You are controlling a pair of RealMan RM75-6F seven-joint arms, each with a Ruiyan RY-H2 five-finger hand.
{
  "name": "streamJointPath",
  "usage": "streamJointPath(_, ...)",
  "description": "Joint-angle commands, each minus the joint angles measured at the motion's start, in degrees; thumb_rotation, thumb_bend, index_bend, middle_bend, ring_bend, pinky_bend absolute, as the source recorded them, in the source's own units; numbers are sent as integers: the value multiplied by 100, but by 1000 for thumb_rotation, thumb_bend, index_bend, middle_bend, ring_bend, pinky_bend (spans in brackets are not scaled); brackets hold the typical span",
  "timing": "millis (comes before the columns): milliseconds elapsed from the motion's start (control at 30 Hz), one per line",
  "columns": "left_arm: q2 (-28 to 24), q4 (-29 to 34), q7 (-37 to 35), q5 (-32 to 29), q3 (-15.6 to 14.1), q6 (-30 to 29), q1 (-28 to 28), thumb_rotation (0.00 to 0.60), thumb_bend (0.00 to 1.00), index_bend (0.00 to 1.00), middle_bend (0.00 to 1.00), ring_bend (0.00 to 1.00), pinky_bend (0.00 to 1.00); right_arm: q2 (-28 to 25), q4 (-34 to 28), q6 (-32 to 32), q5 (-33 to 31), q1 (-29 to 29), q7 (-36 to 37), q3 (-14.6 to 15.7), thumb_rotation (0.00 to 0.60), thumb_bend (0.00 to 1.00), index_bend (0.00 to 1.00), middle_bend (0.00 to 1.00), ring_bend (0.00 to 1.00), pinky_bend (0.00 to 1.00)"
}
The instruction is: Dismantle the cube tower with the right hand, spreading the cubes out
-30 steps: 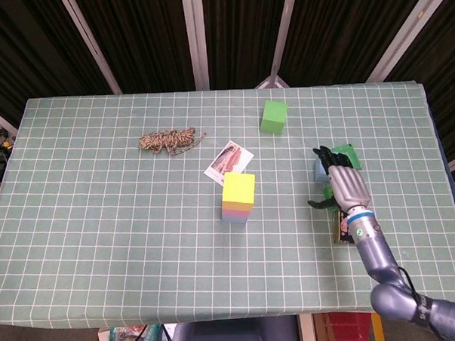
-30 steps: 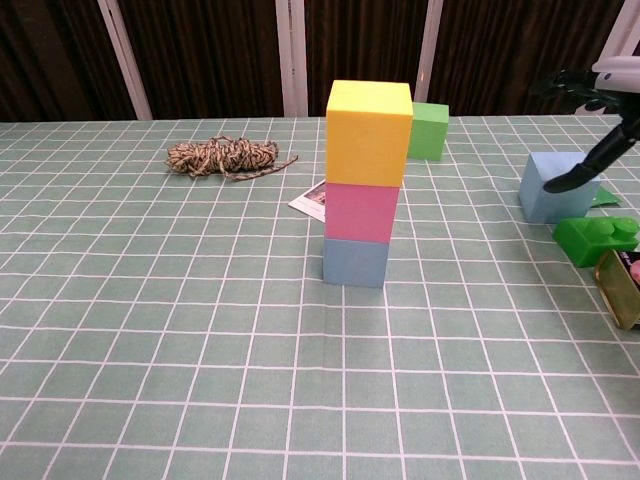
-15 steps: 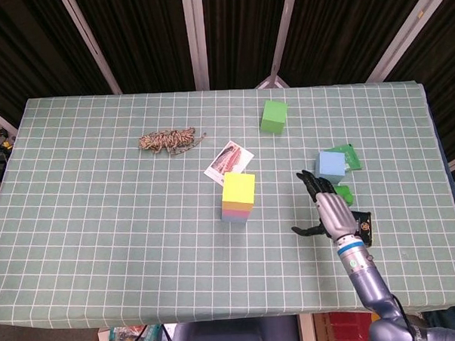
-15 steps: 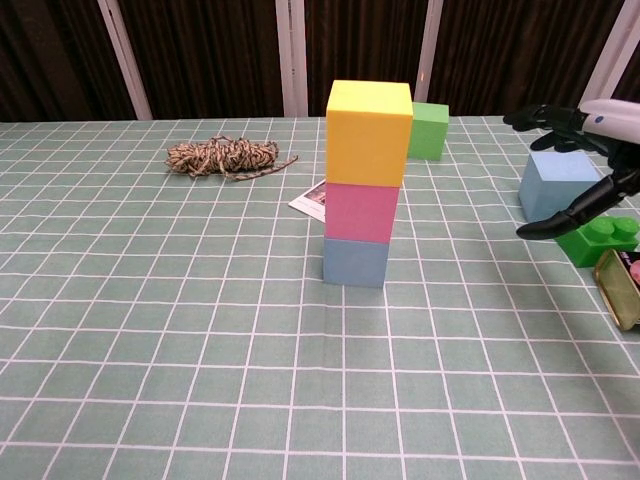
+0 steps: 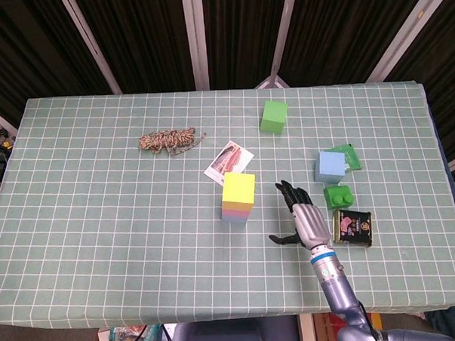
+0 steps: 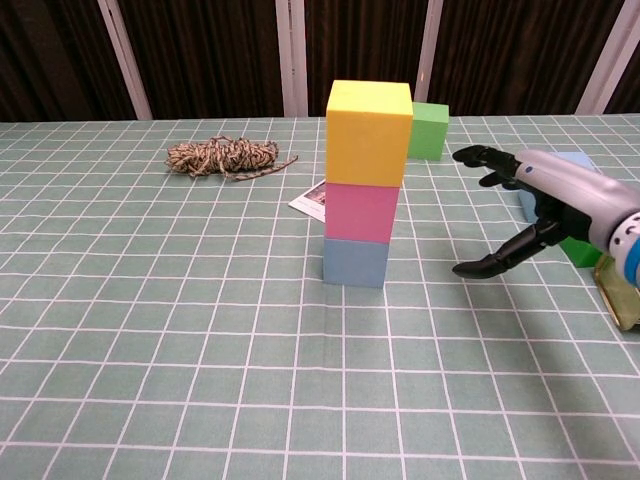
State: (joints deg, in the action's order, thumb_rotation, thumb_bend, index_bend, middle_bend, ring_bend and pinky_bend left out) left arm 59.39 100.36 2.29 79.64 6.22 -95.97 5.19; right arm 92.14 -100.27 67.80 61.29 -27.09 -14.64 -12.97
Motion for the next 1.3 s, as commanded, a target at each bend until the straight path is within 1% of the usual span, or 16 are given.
streamJointPath(33, -11, -7, -38, -28, 14, 16, -2, 600, 193, 208, 0, 0, 80, 213, 69, -34, -152, -133, -162, -62, 600, 134, 0, 0, 98, 0)
streamJointPath(167, -9, -18, -41, -69, 33, 42, -14, 600, 193, 208, 0, 0, 80, 511, 306, 1, -237, -285, -328, -150, 600, 134, 0, 0, 98, 0)
streamJointPath(367, 3, -14, -19, -39, 26, 11, -5, 600, 193, 208, 0, 0, 80, 983, 851, 66, -357, -535, -569, -333, 600, 134, 0, 0, 98, 0)
streamJointPath(533, 11, -13, -23, -52, 40, -3, 0, 600, 193, 209, 0, 0, 80, 1152, 1062, -14, -523, -660, -619, -441, 600, 134, 0, 0, 97, 0)
streamJointPath(867, 11, -8, -18, -39, 36, -14, 8, 600, 193, 208, 0, 0, 80, 1413, 1371, -225, -702, -800, -513, -477, 600, 134, 0, 0, 97, 0)
streamJointPath(1033, 0, -9, -44, -84, 60, -11, 11, 600, 193, 208, 0, 0, 80, 1580, 1587, -340, -755, -895, -413, -533, 600, 134, 0, 3, 114, 0)
streamJointPath(1300, 9, -19, -17, -105, 81, -7, -1, 600, 193, 208, 0, 0, 80, 1839, 2073, -490, -859, -1100, -315, -713, 600, 134, 0, 125, 170, 0)
